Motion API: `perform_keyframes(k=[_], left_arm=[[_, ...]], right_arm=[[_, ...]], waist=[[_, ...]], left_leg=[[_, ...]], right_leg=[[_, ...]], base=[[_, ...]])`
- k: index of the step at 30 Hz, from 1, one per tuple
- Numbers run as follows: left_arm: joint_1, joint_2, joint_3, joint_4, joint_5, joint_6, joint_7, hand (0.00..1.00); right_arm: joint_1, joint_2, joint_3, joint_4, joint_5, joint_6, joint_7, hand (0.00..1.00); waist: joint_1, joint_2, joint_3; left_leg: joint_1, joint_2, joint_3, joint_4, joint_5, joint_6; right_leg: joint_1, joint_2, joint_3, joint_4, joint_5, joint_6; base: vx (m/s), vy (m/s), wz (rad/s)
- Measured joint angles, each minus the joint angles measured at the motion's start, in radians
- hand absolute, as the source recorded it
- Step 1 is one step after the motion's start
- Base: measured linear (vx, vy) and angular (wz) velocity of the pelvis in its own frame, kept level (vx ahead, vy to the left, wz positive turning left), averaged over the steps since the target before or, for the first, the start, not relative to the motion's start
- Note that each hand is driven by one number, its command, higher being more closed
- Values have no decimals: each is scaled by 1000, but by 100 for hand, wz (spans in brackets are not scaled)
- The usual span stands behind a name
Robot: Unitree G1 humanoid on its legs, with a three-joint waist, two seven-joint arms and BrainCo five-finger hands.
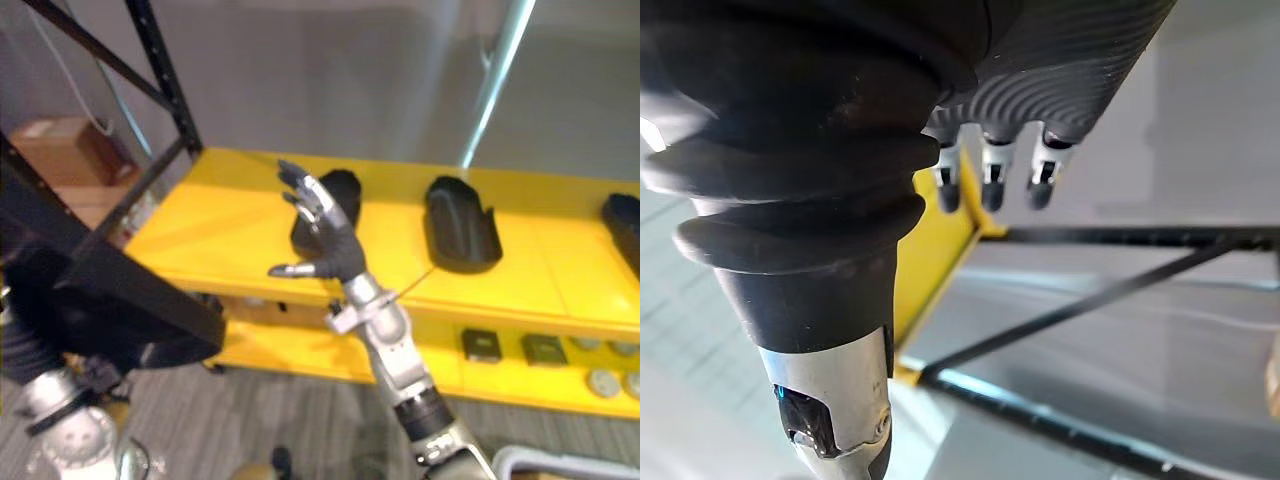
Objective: Walk over and take plastic housings, then place them on the shelf
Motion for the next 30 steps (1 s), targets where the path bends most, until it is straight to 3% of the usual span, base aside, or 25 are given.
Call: perform_keyframes(k=[4, 7, 10, 11, 13, 15, 16, 17, 19, 23, 30], left_arm=[[-8, 18, 22, 0, 23, 34, 3, 100], [-9, 18, 21, 3, 23, 36, -41, 100], [-9, 53, 22, 11, 21, 52, -67, 100], [-11, 63, 22, 11, 21, 57, -67, 100], [-63, 93, 11, 54, 22, 77, -66, 100], [-94, 93, 10, 96, 22, 101, -56, 100], [-100, 93, 11, 114, 21, 119, -39, 100], [-87, 71, -1, 138, 21, 130, -33, 100], [-48, 55, -8, 137, 22, 136, -32, 100], [-1, 6, -9, 98, 14, 135, -29, 100], [36, -34, -19, 40, 1, 97, -118, 100]], right_arm=[[20, 7, -12, -13, -28, -23, -64, 0], [81, 1, -83, -17, -50, -22, -95, 0], [146, -5, -147, -22, -44, -22, -103, 0], [147, -9, -155, -24, -41, -22, -100, 0], [162, -6, -169, -84, -43, -25, -99, 0], [166, -5, -170, -126, -42, -25, -86, 0], [169, -4, -171, -161, -42, -26, -72, 0], [184, -14, -187, -172, -41, -28, -58, 0], [204, -26, -219, -170, -35, -19, -47, 0], [230, -36, -296, -174, 58, -16, 5, 0], [296, -18, -315, -204, 13, -13, -65, 0]], waist=[[-6, 8, 5], [-10, 23, 18], [-24, 32, 33], [-33, 35, 34], [-74, 49, 43], [-79, 41, 42], [-81, 16, 46], [-96, 22, 48], [-86, 44, 55], [-83, 60, 52], [-62, 63, 50]], left_leg=[[70, -28, 23, -114, 39, 5], [92, -37, 21, -180, 67, 13], [127, -31, 19, -181, 62, 31], [127, -24, 13, -181, 62, 34], [98, 5, -64, -187, 64, 33], [82, 9, -81, -195, 76, 15], [71, -15, -91, -197, 87, 3], [72, -20, -121, -203, 99, -2], [69, -11, -131, -203, 117, -14], [47, -4, -206, -202, 131, -33], [32, -43, -312, -204, 144, -26]], right_leg=[[-6, -18, 43, 26, 1, -1], [-43, -39, 56, 103, 0, -3], [-93, -66, 188, 247, 1, -34], [-104, -57, 225, 263, -6, -62], [-119, 64, 380, 161, -106, -93], [-127, 126, 432, 72, -106, -90], [-137, 141, 463, 27, -92, -78], [-125, 136, 443, 25, -86, -39], [-110, 150, 416, 5, -78, -35], [-72, 175, 336, -10, -67, -35], [-27, 158, 231, 6, -94, -59]], base=[[0, 40, -11], [-15, 36, 2], [27, 54, -1], [23, -20, 25], [-31, -86, 56], [-55, -121, 40], [-33, -134, 65], [2, -101, 62], [70, -91, 42], [81, -110, 51], [22, -34, 57]])
